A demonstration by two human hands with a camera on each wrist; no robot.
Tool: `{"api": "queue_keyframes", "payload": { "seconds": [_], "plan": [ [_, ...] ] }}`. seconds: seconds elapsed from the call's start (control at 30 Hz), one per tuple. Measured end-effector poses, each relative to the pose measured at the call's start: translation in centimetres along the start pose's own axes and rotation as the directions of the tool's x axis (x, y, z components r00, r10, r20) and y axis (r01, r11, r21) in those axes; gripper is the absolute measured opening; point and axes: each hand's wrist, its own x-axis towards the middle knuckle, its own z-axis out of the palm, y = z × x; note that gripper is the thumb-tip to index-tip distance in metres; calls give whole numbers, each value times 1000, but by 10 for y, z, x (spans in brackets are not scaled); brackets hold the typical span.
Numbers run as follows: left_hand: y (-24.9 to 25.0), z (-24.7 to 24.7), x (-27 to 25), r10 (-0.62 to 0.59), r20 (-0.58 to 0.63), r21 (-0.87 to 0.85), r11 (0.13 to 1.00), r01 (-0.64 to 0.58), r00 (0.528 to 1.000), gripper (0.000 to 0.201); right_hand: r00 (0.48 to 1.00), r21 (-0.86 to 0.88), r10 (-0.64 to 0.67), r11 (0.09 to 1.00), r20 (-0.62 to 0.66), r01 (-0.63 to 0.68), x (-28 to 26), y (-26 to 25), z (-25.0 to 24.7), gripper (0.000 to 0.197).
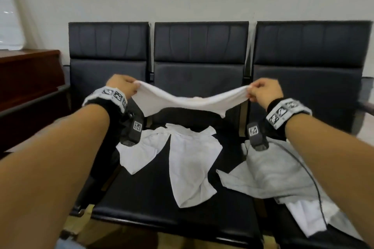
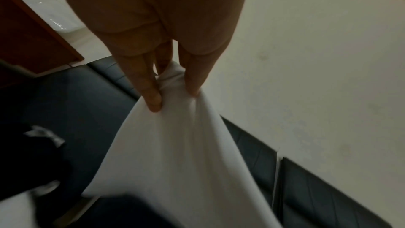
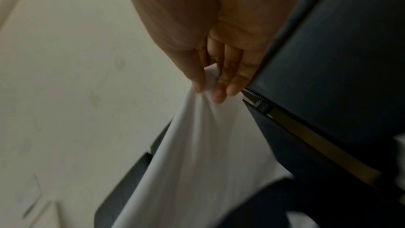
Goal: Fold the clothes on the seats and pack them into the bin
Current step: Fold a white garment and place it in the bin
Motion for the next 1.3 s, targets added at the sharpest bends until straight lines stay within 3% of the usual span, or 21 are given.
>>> {"api": "queue_keyframes", "payload": {
  "seconds": [0.07, 0.17, 0.27, 0.37, 0.5, 0.57, 0.67, 0.73, 0.8, 0.87, 0.93, 1.0, 1.07, 1.13, 1.23, 1.3],
  "plan": [
    [-18, 14, -36, -46, 30, 154, 987, 41, 998, 18, 997, -112, 68, 992, 29, -64, -36, 37, 11, 24],
    [-48, 36, -91, -173, 94, 213, 966, 150, 980, 21, 983, -271, 157, 954, 98, -125, -96, 83, 27, 24],
    [-85, 49, -138, -283, 218, 454, 877, 160, 934, 22, 959, -437, 218, 892, 184, -118, -145, 113, 35, 16],
    [-117, 52, -170, -357, 310, 557, 819, 136, 881, 25, 946, -541, 258, 833, 194, -116, -162, 123, 30, 10],
    [-128, 39, -184, -381, 318, 586, 799, 136, 868, 22, 950, -610, 216, 791, 224, -36, -160, 110, 22, 15],
    [-127, 33, -183, -406, 321, 655, 748, 109, 856, 28, 945, -665, 203, 746, 256, 20, -161, 103, 21, 22],
    [-135, 33, -182, -492, 373, 790, 613, 9, 786, 37, 837, -810, 404, 582, 370, 77, -171, 104, 24, 31],
    [-141, 41, -182, -542, 437, 820, 568, -71, 718, 40, 750, -849, 503, 507, 430, 147, -170, 113, 30, 35],
    [-135, 47, -183, -546, 475, 819, 561, -119, 690, 54, 701, -886, 577, 429, 419, 176, -168, 113, 37, 39],
    [-133, 59, -178, -467, 477, 787, 604, -126, 744, 60, 775, -884, 492, 434, 396, 176, -164, 109, 47, 41],
    [-135, 72, -177, -393, 500, 752, 639, -162, 772, 57, 845, -837, 324, 497, 425, 230, -162, 111, 61, 46],
    [-143, 86, -178, -400, 494, 750, 646, -145, 772, 65, 794, -762, 309, 588, 523, 272, -170, 115, 75, 60],
    [-147, 96, -180, -430, 496, 775, 611, -161, 754, 70, 697, -713, 378, 645, 609, 274, -182, 123, 88, 70],
    [-154, 99, -178, -443, 527, 780, 590, -207, 725, 65, 643, -734, 433, 601, 632, 317, -187, 130, 96, 74],
    [-163, 92, -171, -457, 518, 812, 529, -246, 723, 63, 623, -756, 460, 540, 633, 369, -187, 131, 94, 73],
    [-170, 88, -164, -481, 511, 828, 497, -259, 712, 87, 603, -758, 480, 534, 637, 376, -181, 126, 92, 72]
  ]
}}
